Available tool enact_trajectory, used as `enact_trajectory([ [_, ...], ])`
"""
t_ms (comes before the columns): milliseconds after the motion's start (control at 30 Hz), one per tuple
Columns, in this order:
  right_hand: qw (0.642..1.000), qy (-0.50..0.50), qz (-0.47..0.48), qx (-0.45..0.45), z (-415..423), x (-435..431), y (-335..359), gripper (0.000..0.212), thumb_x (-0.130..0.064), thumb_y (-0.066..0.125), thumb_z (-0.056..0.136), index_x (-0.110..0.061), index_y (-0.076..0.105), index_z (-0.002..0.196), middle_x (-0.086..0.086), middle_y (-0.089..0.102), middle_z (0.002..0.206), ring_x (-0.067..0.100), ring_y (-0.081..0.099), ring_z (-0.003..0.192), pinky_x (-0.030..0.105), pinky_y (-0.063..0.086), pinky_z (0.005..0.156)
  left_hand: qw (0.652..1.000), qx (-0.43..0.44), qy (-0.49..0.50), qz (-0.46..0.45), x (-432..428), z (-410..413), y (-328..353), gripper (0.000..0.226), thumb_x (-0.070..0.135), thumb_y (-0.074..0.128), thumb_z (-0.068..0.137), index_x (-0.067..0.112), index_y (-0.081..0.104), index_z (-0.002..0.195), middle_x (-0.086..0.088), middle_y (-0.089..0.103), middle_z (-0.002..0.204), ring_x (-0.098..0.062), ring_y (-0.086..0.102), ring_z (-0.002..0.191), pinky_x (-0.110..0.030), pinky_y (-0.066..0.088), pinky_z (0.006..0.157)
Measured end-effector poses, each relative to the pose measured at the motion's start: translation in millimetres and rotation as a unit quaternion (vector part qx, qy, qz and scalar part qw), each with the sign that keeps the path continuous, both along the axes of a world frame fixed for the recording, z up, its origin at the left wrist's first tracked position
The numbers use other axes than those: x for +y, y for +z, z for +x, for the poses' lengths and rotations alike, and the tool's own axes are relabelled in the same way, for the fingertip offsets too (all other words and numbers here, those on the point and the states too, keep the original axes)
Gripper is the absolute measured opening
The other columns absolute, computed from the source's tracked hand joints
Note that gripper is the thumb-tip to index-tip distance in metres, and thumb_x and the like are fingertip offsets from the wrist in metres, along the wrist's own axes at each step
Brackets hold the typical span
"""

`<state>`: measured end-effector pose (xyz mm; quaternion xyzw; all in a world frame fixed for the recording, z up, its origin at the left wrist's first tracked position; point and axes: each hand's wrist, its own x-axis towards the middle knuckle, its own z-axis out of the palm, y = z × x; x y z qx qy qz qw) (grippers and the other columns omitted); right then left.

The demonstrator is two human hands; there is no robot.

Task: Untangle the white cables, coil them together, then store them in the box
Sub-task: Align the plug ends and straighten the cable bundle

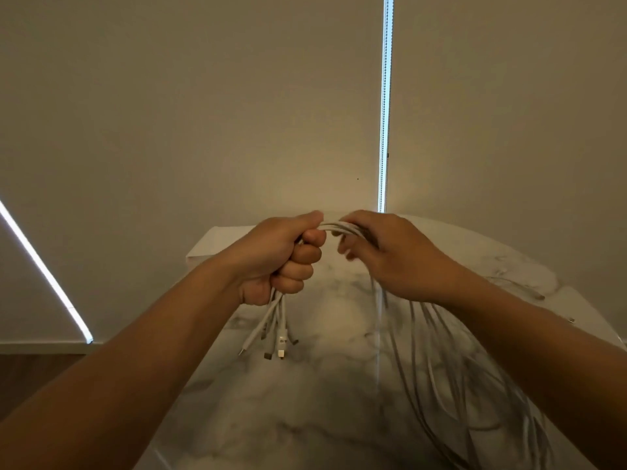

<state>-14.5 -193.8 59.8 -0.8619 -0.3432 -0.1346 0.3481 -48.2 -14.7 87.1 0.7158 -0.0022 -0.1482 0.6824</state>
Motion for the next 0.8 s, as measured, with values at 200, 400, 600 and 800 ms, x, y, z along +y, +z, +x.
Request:
enact_trajectory([
  [200,0.86,0.125,0.276,0.411,4,-13,-20,0.026,-0.029,0.047,0.102,-0.007,0.056,0.091,0.004,0.039,0.061,0.015,0.035,0.042,0.023,0.034,0.038,0.999,-0.015,0.017,-0.023,11,1,9,0.048,0.045,0.035,0.102,0.025,0.036,0.058,0.011,0.018,0.047,-0.008,0.003,0.044,-0.016,0.004,0.038],
  [400,0.822,0.188,0.277,0.46,11,-27,-22,0.035,-0.037,0.047,0.094,-0.005,0.061,0.094,0.001,0.028,0.062,0.011,0.02,0.049,0.021,0.017,0.042,0.999,-0.018,0.01,-0.027,15,1,4,0.048,0.045,0.037,0.101,0.025,0.037,0.058,0.011,0.017,0.048,-0.009,0.002,0.045,-0.017,0.004,0.04],
  [600,0.783,0.213,0.268,0.52,8,-28,-25,0.032,-0.037,0.044,0.098,-0.009,0.058,0.09,0.006,0.039,0.064,0.015,0.035,0.046,0.024,0.033,0.043,0.998,-0.031,0.015,-0.046,12,-1,-3,0.048,0.045,0.035,0.101,0.025,0.035,0.057,0.011,0.017,0.047,-0.009,0.001,0.045,-0.017,0.003,0.04],
  [800,0.896,0.191,0.106,0.386,16,-22,11,0.041,-0.04,0.049,0.098,-0.004,0.065,0.11,0.014,0.063,0.079,0.026,0.061,0.071,0.037,0.051,0.068,0.999,-0.002,-0.032,-0.014,13,-1,-5,0.048,0.046,0.036,0.098,0.025,0.036,0.056,0.01,0.017,0.047,-0.008,0.003,0.043,-0.017,0.004,0.04],
])
